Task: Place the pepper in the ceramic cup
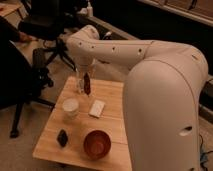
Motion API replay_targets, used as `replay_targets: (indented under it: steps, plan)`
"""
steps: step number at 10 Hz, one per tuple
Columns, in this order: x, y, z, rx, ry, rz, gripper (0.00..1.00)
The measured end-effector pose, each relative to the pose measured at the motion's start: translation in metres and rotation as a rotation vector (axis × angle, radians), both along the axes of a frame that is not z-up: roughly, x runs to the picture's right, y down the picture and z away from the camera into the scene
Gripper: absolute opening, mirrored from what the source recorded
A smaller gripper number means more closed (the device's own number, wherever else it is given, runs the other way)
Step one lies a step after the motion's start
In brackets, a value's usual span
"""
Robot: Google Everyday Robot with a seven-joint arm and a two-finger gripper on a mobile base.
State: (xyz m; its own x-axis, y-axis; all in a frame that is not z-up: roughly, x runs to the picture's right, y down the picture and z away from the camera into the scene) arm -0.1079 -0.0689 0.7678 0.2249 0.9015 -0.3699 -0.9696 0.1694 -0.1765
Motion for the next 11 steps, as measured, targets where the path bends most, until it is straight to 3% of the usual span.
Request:
replay_targets:
  steps: [5,11]
  plan:
    - [-0.045,0.021,-0.001,0.004,-0.068,-0.054,0.00]
    - [-0.080,0.038,0.006,-0.003,-0.124,-0.106,0.00]
